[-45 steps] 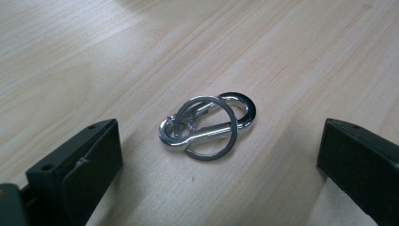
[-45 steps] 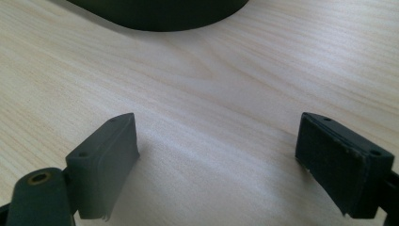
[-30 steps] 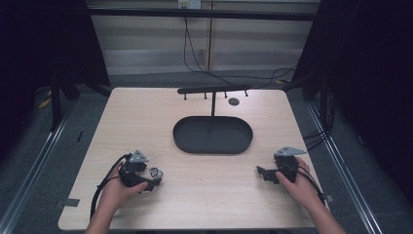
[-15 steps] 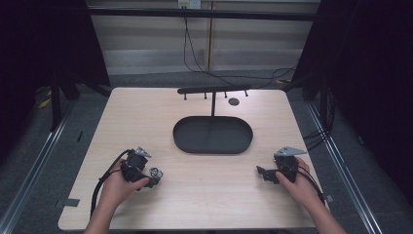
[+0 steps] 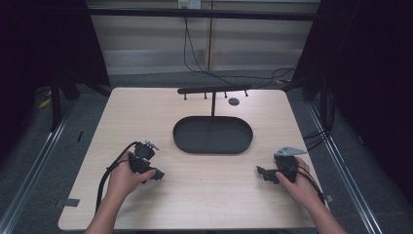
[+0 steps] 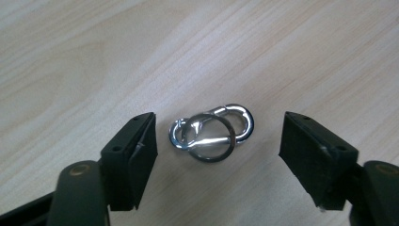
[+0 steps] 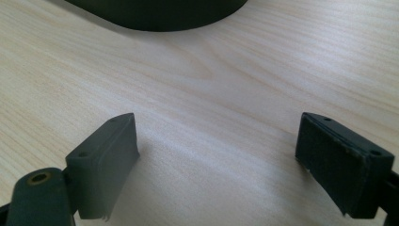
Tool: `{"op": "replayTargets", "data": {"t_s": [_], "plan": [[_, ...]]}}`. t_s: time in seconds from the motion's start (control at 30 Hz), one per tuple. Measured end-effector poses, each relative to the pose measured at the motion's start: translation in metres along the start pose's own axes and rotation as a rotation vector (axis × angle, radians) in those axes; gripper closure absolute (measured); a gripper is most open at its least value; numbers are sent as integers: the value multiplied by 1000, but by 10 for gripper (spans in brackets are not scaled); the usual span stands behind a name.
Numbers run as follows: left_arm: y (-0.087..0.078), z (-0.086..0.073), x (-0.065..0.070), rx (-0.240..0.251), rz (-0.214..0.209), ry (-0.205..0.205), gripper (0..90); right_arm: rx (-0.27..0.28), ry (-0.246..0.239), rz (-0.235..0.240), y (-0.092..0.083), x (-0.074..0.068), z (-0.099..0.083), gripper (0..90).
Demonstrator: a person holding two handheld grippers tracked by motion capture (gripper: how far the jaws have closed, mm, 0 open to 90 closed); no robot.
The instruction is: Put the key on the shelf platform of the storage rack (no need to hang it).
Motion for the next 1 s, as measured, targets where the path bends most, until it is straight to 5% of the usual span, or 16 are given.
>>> {"op": "replayTargets", "data": {"t_s": [0.67, 1.0], "plan": [[13, 7, -3, -99, -6, -48, 370, 0, 0, 0, 0, 0, 0, 131], [16, 13, 2, -159, 48, -30, 419, 0, 0, 0, 0, 0, 0, 131]]}}
Point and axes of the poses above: each handheld gripper's, and its own axes: y roughly forward along the jaws, z roughly out of its top, x roughly to its right, the point moved 4 cm from there along y, roughly forward along the jaws, and after that the axes turned 13 degrees about y, right-handed, at the moved point
